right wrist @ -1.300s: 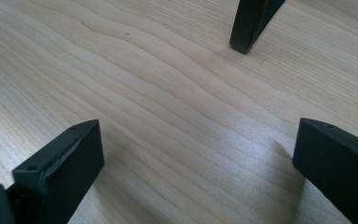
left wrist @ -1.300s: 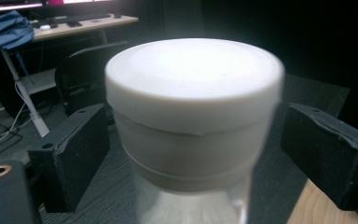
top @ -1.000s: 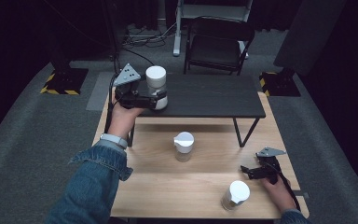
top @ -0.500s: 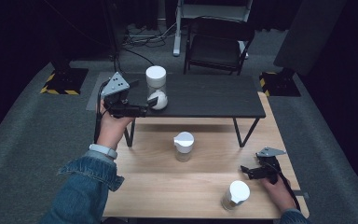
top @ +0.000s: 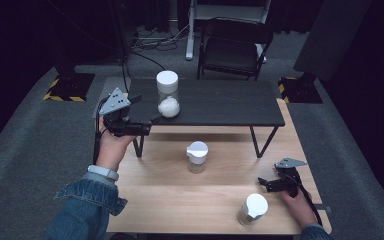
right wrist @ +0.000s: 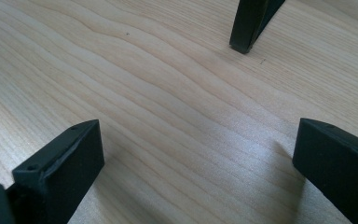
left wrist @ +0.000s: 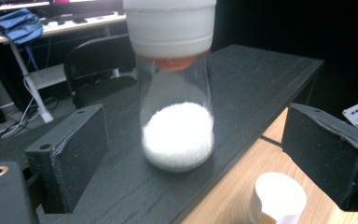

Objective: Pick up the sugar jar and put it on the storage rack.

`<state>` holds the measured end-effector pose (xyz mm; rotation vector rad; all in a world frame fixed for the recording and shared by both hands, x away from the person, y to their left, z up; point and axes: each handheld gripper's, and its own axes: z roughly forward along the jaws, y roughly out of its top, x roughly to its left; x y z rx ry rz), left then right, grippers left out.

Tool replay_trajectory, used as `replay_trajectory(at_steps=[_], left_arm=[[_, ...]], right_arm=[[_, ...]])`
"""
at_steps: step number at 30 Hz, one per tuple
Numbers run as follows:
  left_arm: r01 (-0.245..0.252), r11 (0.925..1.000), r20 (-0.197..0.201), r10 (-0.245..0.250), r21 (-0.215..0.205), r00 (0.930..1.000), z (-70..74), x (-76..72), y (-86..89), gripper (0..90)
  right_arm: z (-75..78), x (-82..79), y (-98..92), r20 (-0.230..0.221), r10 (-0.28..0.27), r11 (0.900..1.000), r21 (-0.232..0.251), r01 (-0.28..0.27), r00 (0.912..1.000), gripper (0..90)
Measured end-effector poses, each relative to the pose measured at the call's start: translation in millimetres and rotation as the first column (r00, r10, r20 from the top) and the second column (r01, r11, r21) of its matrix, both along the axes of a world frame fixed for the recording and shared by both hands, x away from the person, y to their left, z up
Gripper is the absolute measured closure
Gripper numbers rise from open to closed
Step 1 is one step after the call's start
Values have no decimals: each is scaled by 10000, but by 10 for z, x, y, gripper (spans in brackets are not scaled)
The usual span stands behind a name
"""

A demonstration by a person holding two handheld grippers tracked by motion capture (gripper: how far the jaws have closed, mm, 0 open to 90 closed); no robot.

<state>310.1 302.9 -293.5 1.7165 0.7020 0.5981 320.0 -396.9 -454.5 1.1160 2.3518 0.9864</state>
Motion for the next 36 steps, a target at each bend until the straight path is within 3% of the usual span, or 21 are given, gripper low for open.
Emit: replay_trajectory(at_steps=[10, 26, 36], left_arm=[[-362, 9992, 267, 357, 163, 9990, -159, -220, 45, 80], [-494, 9988, -236, 493, -52, 9985, -442, -354, 233, 79], [-488, 9986, -547, 498, 198, 9973, -625, -395, 298, 80]], right_arm=[[0, 0, 0, 1, 2, 10000, -1, -2, 10000, 17], [0, 0, 0, 3, 1, 10000, -1, -1, 10000, 18], [0, 0, 0, 2, 1, 10000, 0, -1, 10000, 18]])
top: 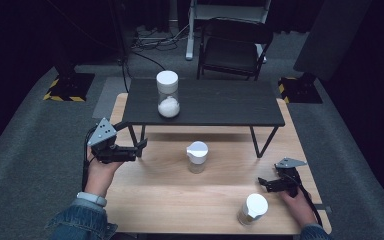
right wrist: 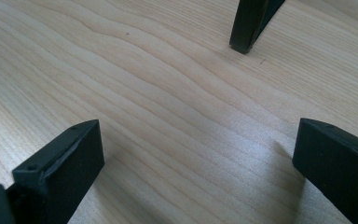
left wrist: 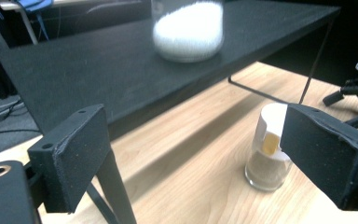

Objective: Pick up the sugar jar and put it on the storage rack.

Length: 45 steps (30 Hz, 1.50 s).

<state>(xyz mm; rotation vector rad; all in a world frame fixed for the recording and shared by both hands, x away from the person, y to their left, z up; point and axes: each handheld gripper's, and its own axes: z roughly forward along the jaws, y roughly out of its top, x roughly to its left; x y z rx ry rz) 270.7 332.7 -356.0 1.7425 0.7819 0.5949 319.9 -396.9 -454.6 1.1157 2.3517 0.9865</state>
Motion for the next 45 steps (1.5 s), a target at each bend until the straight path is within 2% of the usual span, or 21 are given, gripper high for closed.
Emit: replay_trajectory(at_steps=[7, 12, 15, 32, 38, 45], left_arm=[[-229, 9995, -43, 228, -228, 9997, -205, -52, 60, 67], [-312, 9991, -308, 304, -270, 9991, -334, -70, 80, 65], [-518, 9986, -489, 515, -55, 9975, -373, -88, 58, 58], [-450, 9988, -853, 463, 172, 9953, -604, -102, 13, 46], [-449, 9978, -1003, 496, 488, 9937, -653, -120, -35, 49], [-447, 9969, -1220, 524, 652, 9911, -720, -125, -93, 50]], right_arm=[[0, 0, 0, 1, 2, 10000, 0, -2, 10000, 18], [0, 0, 0, 0, 1, 10000, 0, -1, 10000, 18], [0, 0, 0, 1, 1, 10000, 0, -1, 10000, 18], [0, 0, 0, -2, 0, 10000, 0, 0, 10000, 17], [0, 0, 0, -1, 0, 10000, 0, 0, 10000, 17], [0, 0, 0, -1, 0, 10000, -1, 0, 10000, 17]])
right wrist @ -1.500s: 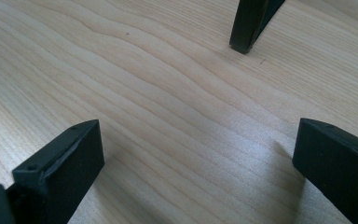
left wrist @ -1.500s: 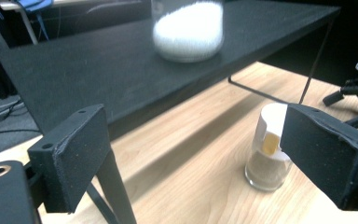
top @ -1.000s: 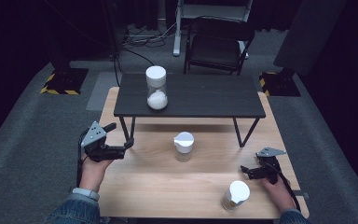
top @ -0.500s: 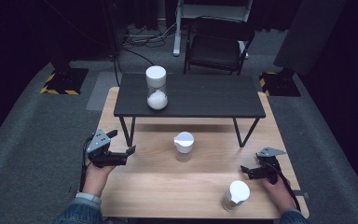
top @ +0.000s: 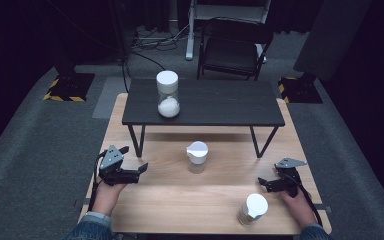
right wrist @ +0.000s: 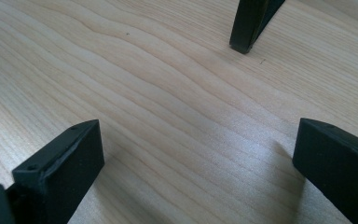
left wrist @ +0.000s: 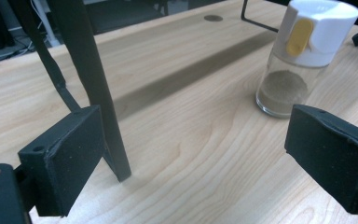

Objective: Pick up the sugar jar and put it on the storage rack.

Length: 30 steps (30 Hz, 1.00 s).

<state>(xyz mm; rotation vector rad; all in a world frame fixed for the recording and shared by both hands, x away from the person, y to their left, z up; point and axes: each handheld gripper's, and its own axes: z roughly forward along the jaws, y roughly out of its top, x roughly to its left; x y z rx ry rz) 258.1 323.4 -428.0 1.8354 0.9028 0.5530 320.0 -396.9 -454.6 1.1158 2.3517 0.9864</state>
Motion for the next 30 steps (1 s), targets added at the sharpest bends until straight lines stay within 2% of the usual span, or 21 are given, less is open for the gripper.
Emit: replay_trajectory(at_steps=[22, 30], left_arm=[[-182, 9995, -626, 198, 270, 9978, -220, 6, -84, 53], [-342, 9985, -967, 381, 425, 9946, -272, 36, -112, 54]], right_arm=[[0, 0, 0, 1, 1, 10000, 1, -1, 10000, 17], [0, 0, 0, 1, 2, 10000, 0, -2, 10000, 18]])
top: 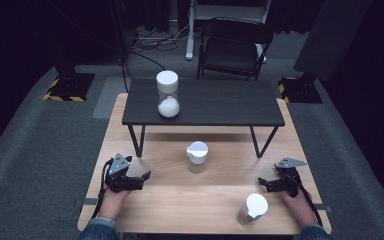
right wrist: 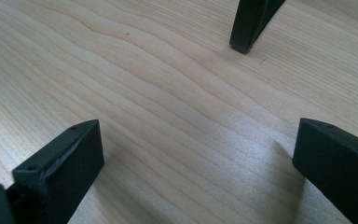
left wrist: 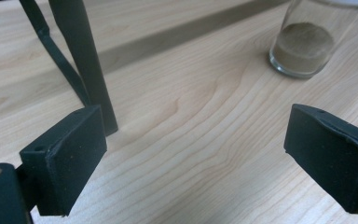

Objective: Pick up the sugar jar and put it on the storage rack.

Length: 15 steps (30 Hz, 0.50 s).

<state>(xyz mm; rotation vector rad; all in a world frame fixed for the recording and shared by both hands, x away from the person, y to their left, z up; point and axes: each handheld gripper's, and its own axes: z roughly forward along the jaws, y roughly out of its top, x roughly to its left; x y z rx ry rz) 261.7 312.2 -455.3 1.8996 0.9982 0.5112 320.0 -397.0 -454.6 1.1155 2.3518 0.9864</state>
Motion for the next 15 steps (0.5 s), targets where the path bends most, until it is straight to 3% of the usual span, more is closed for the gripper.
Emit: replay_trajectory(at_steps=[11, 15], left_arm=[[9, 9998, -743, 5, 192, 9972, -71, 100, 16, 49], [47, 9989, -1053, 2, 462, 9944, -74, 128, -1, 49]], right_arm=[[0, 0, 0, 0, 1, 10000, -2, -1, 10000, 17], [1, 5, 2, -1, -2, 10000, -8, 2, 10000, 14]])
